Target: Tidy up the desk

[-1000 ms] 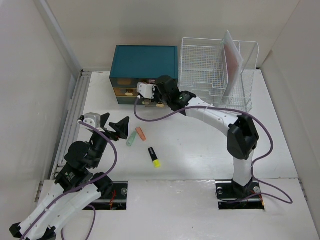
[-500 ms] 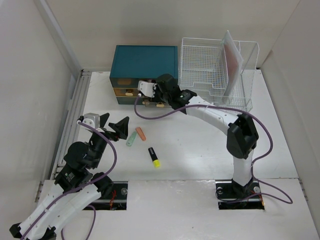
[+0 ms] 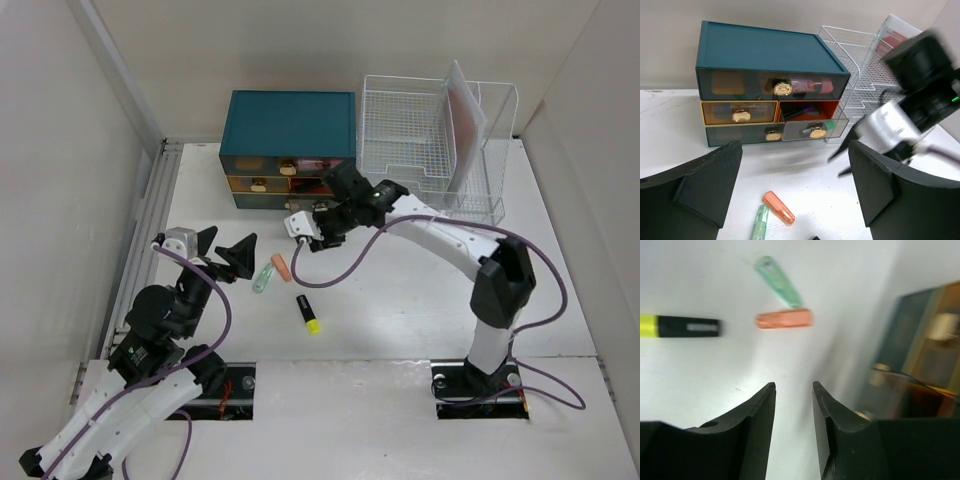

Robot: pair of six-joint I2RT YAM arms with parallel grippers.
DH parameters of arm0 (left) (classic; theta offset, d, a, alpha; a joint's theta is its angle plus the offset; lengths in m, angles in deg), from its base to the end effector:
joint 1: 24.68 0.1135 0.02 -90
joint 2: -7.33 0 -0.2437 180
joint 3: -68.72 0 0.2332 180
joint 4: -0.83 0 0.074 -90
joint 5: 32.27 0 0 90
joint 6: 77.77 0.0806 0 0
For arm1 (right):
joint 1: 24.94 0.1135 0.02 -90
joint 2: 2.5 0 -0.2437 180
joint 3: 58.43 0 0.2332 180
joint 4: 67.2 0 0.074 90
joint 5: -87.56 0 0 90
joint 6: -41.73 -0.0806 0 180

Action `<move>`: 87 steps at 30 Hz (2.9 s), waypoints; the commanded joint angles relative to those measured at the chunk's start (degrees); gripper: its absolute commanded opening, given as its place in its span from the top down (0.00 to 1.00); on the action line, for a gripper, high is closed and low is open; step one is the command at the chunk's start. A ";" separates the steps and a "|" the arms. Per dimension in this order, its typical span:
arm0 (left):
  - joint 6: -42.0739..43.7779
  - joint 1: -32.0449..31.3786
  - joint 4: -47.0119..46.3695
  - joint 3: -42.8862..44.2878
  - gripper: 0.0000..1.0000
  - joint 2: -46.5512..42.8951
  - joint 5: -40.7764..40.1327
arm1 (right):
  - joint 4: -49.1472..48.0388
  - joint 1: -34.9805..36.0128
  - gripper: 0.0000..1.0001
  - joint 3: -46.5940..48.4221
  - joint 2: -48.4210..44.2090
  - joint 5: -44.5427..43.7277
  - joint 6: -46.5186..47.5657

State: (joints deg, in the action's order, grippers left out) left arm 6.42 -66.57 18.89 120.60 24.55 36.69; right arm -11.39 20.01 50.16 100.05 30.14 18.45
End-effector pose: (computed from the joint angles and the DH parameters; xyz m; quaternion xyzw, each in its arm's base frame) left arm 0.1102 -0.0599 0.3609 0.0428 0.6040 -0.2189 0.7651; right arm 0.2500 0.3109 0.2676 -0.7999 0.4263 0.1963 0.3739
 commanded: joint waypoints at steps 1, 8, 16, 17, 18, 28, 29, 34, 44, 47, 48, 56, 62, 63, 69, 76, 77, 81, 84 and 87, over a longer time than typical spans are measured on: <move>0.79 0.23 -2.10 -0.14 0.16 -0.95 -0.58 | 8.57 1.89 0.61 0.61 6.77 9.08 -1.83; 0.79 0.23 -2.10 -0.14 0.16 -1.48 -0.58 | 4.63 8.66 0.61 -7.89 6.62 9.70 -8.10; 0.79 0.23 -2.63 -0.14 0.16 -1.48 -0.58 | 1.02 11.39 0.53 -12.65 2.32 0.04 4.89; 0.79 0.23 -2.63 -0.14 0.16 -1.48 -0.58 | 0.15 11.91 0.52 -12.65 1.70 -1.01 4.91; 0.79 0.23 -2.63 -0.14 0.16 -1.48 -0.58 | -0.82 12.61 0.51 -13.44 1.70 -3.55 5.70; 0.79 0.23 -2.63 -0.14 0.16 -1.48 -0.58 | -8.30 14.99 0.44 -16.26 0.47 -13.84 9.65; 0.79 0.23 -2.63 -0.14 0.16 -1.48 -0.58 | -8.99 14.99 0.44 -17.13 0.47 -14.55 10.27; 0.79 0.23 -2.63 -0.14 0.16 -1.48 -0.58 | -10.58 17.10 0.42 -18.63 -0.15 -18.24 13.17; 0.79 0.23 -2.63 -0.14 0.16 -1.48 -0.58 | -10.40 19.21 0.41 -17.58 2.14 -19.31 14.40; 0.79 0.23 -2.63 -0.14 0.16 -1.48 -0.58 | -10.93 19.74 0.41 -18.19 2.66 -19.31 14.40; 0.79 0.23 -2.63 -0.14 0.16 -1.48 -0.58 | -10.93 19.74 0.41 -18.19 2.66 -19.31 14.40; 0.79 0.23 -2.63 -0.14 0.16 -1.48 -0.58 | -11.46 20.27 0.41 -18.72 3.71 -19.31 14.40; 0.79 0.23 -2.63 -0.14 0.16 -1.48 -0.58 | -11.99 20.79 0.41 -19.25 4.77 -19.31 14.40; 0.79 0.23 -2.63 -0.14 0.16 -1.48 -0.58 | -11.99 21.32 0.41 -19.25 4.77 -19.31 14.40; 0.79 0.23 -2.63 -0.14 0.16 -1.48 -0.58 | -12.52 21.32 0.41 -19.77 5.30 -19.31 14.40; 0.79 0.23 -2.63 -0.14 0.16 -1.48 -0.58 | -14.45 21.94 0.40 -22.59 5.30 -20.97 14.93; 0.79 0.23 -2.63 -0.14 0.16 -1.48 -0.58 | -15.06 22.46 0.40 -23.11 5.30 -21.50 14.93; 0.79 0.23 -2.63 -0.14 0.16 -1.48 -0.58 | -15.59 22.46 0.40 -24.34 4.68 -22.03 15.45; 0.79 0.23 -2.63 -0.14 0.16 -1.48 -0.58 | -15.59 22.46 0.38 -24.87 4.16 -22.03 15.46; 0.79 0.23 -2.63 -0.14 0.16 -1.48 -0.58 | -16.12 22.46 0.38 -24.87 4.16 -22.03 15.46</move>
State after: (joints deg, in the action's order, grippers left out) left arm 6.42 -66.57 18.61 120.60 23.69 36.49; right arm -26.25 41.93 26.10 104.79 8.39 33.29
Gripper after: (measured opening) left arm 0.846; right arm 0.614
